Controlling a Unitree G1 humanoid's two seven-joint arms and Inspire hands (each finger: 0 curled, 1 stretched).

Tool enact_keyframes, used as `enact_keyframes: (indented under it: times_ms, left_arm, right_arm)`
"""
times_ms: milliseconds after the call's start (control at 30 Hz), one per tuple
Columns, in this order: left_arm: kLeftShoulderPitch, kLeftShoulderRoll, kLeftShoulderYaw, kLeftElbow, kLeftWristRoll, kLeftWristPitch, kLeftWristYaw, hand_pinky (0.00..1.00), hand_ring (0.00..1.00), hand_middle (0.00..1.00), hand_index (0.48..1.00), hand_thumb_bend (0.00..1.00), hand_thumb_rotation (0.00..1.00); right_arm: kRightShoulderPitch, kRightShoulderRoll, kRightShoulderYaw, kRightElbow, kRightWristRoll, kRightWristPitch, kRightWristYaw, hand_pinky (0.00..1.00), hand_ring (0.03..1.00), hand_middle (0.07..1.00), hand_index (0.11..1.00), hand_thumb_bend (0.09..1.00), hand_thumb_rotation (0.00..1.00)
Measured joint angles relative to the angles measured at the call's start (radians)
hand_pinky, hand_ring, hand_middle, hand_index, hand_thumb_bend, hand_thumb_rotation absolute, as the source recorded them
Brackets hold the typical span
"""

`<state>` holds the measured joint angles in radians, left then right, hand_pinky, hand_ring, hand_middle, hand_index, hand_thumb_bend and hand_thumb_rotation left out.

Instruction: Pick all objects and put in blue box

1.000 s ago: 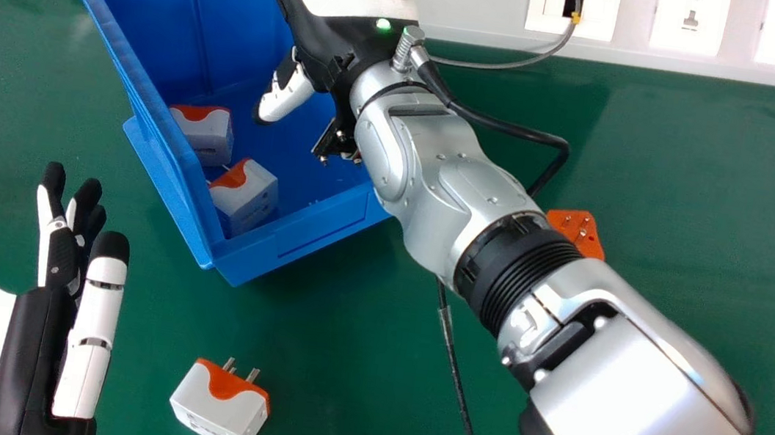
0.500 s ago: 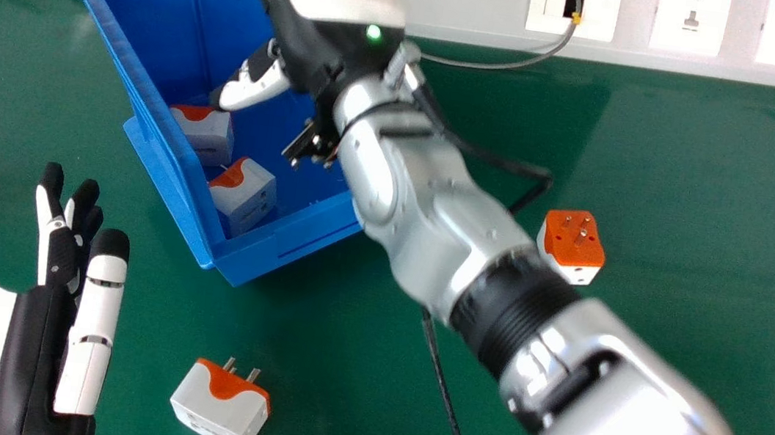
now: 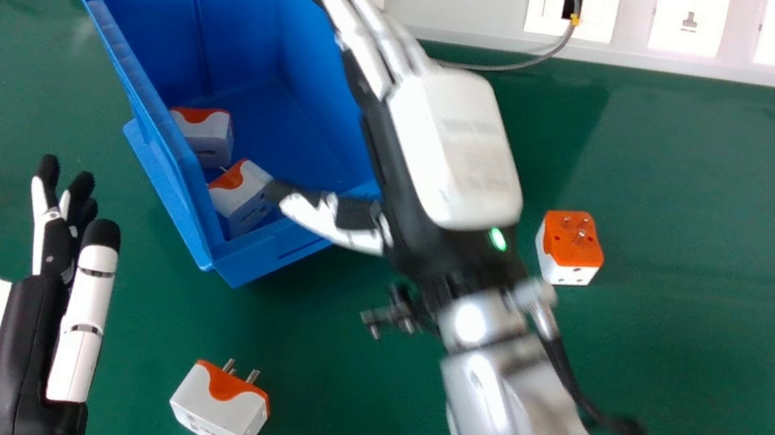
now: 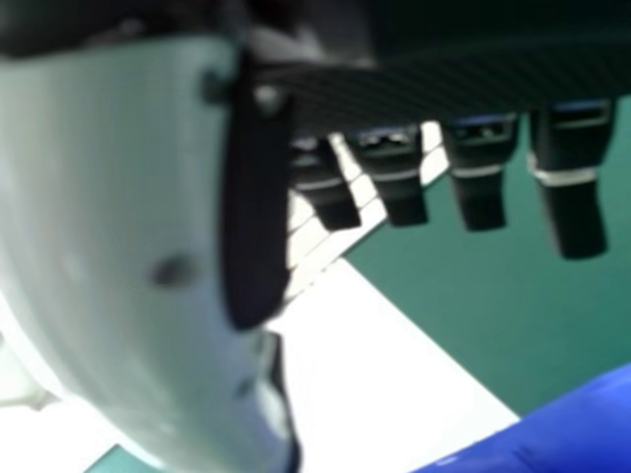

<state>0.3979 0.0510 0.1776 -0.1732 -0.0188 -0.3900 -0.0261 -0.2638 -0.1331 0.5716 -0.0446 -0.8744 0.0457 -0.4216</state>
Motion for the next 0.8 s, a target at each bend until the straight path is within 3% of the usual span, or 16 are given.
enact_keyframes:
  times_ms: [167,267,333,500,800]
  left_arm:
    - [-0.006,0.002,0.0,0.001,-0.001,-0.004,-0.005,1.0,1.0,1.0,1.0,0.31,0.95]
    - [-0.009,0.002,0.001,0.003,-0.005,-0.005,-0.008,1.0,1.0,1.0,1.0,0.32,0.94]
    - [-0.011,0.003,0.001,0.005,-0.011,-0.007,-0.013,1.0,1.0,1.0,1.0,0.31,0.93]
    - [-0.012,0.004,0.001,0.008,-0.011,-0.014,-0.015,1.0,1.0,1.0,1.0,0.3,0.95]
    - [-0.012,0.004,0.002,0.009,-0.021,-0.015,-0.016,1.0,1.0,1.0,1.0,0.31,0.95]
  right_arm:
    - [0.151,-0.049,-0.056,-0.07,-0.001,-0.015,-0.002,0.71,0.873,0.918,0.923,0.399,0.42]
    - [0.221,-0.07,-0.1,-0.086,-0.001,-0.019,-0.017,0.71,0.867,0.903,0.903,0.432,0.4]
    - [0.25,-0.082,-0.135,-0.086,-0.001,-0.019,-0.024,0.69,0.858,0.893,0.89,0.458,0.33]
    - [0.265,-0.103,-0.22,-0.079,-0.009,0.014,-0.032,0.68,0.835,0.877,0.873,0.498,0.28]
    - [0.214,-0.095,-0.293,0.074,-0.039,0.117,-0.048,0.67,0.828,0.868,0.862,0.526,0.3]
